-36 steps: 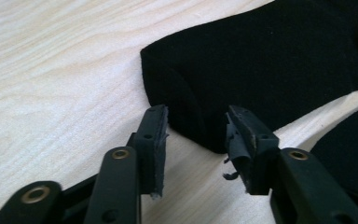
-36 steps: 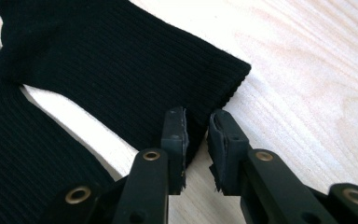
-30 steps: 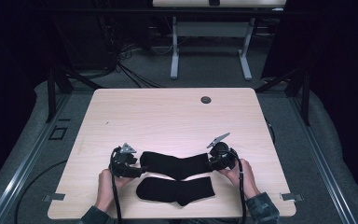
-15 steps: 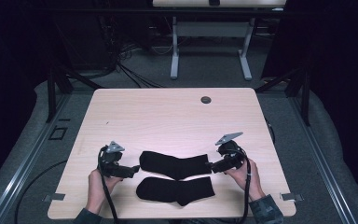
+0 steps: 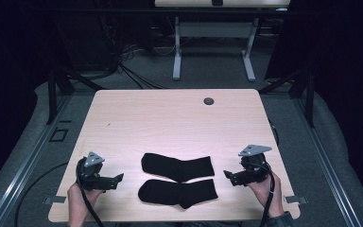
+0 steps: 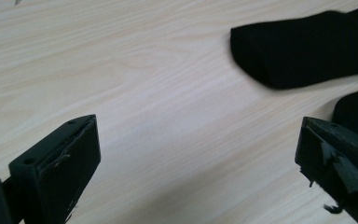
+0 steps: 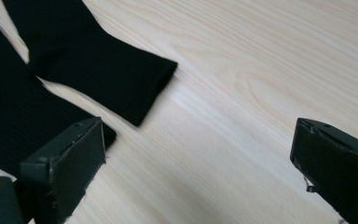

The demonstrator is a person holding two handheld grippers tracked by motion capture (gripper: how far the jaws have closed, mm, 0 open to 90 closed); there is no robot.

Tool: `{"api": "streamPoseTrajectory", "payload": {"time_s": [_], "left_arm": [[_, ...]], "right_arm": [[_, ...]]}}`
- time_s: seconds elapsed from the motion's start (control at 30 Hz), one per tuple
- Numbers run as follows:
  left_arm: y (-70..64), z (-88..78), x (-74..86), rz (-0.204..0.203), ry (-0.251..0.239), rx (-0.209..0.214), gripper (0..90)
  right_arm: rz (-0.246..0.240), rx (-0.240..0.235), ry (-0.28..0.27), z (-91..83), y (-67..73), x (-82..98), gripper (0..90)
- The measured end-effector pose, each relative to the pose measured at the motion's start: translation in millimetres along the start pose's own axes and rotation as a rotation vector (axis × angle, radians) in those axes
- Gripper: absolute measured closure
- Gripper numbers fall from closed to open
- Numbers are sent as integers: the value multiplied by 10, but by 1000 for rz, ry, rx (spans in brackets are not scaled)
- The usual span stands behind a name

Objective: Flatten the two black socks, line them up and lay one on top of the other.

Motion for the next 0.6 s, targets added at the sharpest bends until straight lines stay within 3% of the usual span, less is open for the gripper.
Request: {"api": "streamPoseTrajectory", "payload": {"time_s": [0.17,0.33,0.47,0.6], "left_arm": [[88,93,188,-23,28,-49,1],[129,189,327,-9,38,-78,1],[123,238,375,5,13,-68,0],[145,255,381,-18,-23,-59,0]], "right_arm": [[53,42,7,-27,-66,236,20],[117,55,18,10,-148,483,19],[148,59,41,91,-182,671,0],[135,93,70,198,-196,796,0]]}}
Point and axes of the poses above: each handheld gripper's, and its own axes: z roughly forward along the jaws, x roughly out of its underside, y roughly to its left, the point moved 8 cm from there along z, roughly forward along the jaws, and after that the axes turned 8 degrees about -z, right-handed, at the moved point
